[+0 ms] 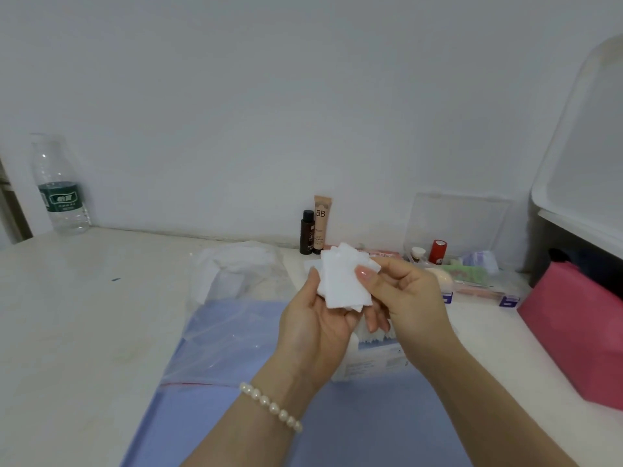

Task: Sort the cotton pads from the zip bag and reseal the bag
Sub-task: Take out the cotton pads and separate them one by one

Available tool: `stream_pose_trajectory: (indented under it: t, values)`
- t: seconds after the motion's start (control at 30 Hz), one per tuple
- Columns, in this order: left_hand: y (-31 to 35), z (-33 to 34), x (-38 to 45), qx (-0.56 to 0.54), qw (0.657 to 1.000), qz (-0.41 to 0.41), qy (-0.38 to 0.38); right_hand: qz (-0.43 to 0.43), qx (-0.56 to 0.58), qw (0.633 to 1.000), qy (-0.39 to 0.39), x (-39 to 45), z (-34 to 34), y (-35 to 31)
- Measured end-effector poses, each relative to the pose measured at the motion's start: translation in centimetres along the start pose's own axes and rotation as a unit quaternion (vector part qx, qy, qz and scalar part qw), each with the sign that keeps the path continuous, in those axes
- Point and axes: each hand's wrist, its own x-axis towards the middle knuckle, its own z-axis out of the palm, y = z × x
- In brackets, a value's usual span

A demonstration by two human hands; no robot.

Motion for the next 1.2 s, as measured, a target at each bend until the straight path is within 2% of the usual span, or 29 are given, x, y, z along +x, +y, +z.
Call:
stream_pose_trajectory:
  t: [0.2, 0.63, 0.83, 1.0, 1.07, 1.13, 1.2]
  values:
    - [-0.1, 0.3, -0.3, 0.022, 1.000, 0.010, -0.018, 0.024, -0.001, 1.000, -0.009, 0.0, 0.0, 0.0]
    - [-0.1, 0.5, -0.6, -0.009, 0.999, -0.002, -0.046, 0.051, 0.033, 0.998, 0.034, 0.4, -0.2, 0.9]
    - [-0.6, 0.7, -0.8, 0.048, 0.995, 0.030, -0.087, 0.056, 0.026, 0.997, 0.051, 0.2, 0.1, 0.6]
    - [-1.0, 0.7, -0.7, 0.040, 0.997, 0.020, -0.064, 0.040, 0.017, 0.997, 0.067, -0.1, 0.3, 0.5]
    - [-1.0, 0.7, -0.8, 0.030, 0.998, 0.012, -0.052, 0.026, -0.012, 0.996, 0.082, 0.0, 0.4, 0.8]
    - [-1.0, 0.7, -0.9, 0.007, 0.999, -0.001, -0.046, -0.027, -0.119, 0.985, 0.125, 0.0, 0.4, 1.5]
    - [-0.8, 0.6, -1.0, -0.011, 0.999, -0.011, -0.042, -0.123, -0.261, 0.941, 0.179, -0.1, 0.3, 2.1]
